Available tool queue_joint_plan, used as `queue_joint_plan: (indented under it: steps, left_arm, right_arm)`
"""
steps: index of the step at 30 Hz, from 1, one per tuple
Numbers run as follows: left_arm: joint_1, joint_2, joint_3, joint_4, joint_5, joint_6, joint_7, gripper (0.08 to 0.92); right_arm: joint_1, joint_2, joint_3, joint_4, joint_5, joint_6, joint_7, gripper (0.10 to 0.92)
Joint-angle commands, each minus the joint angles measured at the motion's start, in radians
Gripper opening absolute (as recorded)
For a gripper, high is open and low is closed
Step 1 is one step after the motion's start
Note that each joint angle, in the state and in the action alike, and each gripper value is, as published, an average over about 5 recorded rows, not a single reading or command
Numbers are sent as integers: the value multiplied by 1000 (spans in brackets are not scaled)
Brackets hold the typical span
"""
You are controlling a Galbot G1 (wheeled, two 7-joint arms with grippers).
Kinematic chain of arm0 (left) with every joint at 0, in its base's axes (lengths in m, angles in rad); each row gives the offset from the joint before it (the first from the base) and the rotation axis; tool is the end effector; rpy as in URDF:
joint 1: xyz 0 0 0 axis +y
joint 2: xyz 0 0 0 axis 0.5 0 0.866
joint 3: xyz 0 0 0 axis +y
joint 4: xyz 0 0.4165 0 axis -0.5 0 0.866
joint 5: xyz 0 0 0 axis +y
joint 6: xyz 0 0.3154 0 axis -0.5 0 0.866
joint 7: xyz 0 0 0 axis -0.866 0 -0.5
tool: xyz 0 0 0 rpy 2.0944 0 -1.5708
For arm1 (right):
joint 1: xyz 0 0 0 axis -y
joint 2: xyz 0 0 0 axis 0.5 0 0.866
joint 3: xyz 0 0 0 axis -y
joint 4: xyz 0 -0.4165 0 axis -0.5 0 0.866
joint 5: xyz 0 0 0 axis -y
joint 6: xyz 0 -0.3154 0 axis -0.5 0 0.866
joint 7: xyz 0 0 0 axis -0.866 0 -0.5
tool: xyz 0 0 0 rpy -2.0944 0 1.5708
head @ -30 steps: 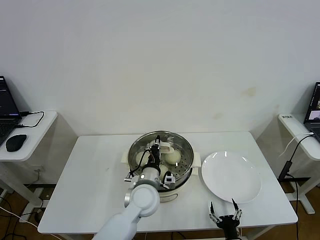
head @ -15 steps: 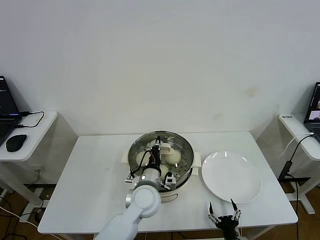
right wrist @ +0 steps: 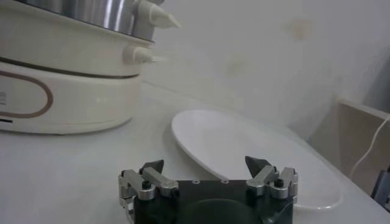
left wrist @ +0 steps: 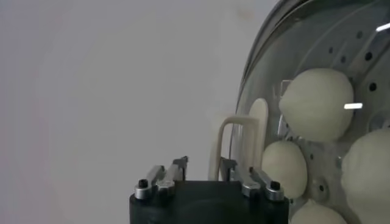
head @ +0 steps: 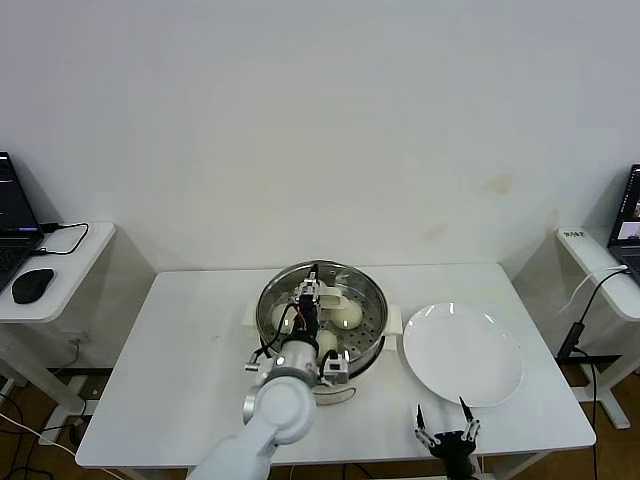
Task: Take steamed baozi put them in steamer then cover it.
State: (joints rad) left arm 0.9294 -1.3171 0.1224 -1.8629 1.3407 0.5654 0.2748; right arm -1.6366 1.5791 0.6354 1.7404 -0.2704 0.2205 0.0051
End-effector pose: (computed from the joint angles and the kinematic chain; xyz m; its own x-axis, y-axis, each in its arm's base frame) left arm 0.2819 -0.0943 -0.3300 -0.9878 0.1443 0.0577 0.0682 0.0691 0.9953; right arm 0.0547 -0.0317 -0.4739 -0.9774 0.0533 0.2045 -0.0103 0.9545 -0.2980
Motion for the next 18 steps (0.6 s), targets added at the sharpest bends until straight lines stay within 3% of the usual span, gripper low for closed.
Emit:
queue_joint_plan:
  steps: [1,8,18]
  left_arm:
    - [143,71,-30,-185,-76,-23,-60,618]
    - [132,71,-50,-175,-84,-33,-72,797]
    - [111,56,-37,-136,-80,-37,-71,823]
  right_arm:
    - [-6,0,-3,9,-3,-1,0,823]
    - [-21,1,-19,24,-9,0,1,823]
    - [-31,1,-12,43,-7,2,1,823]
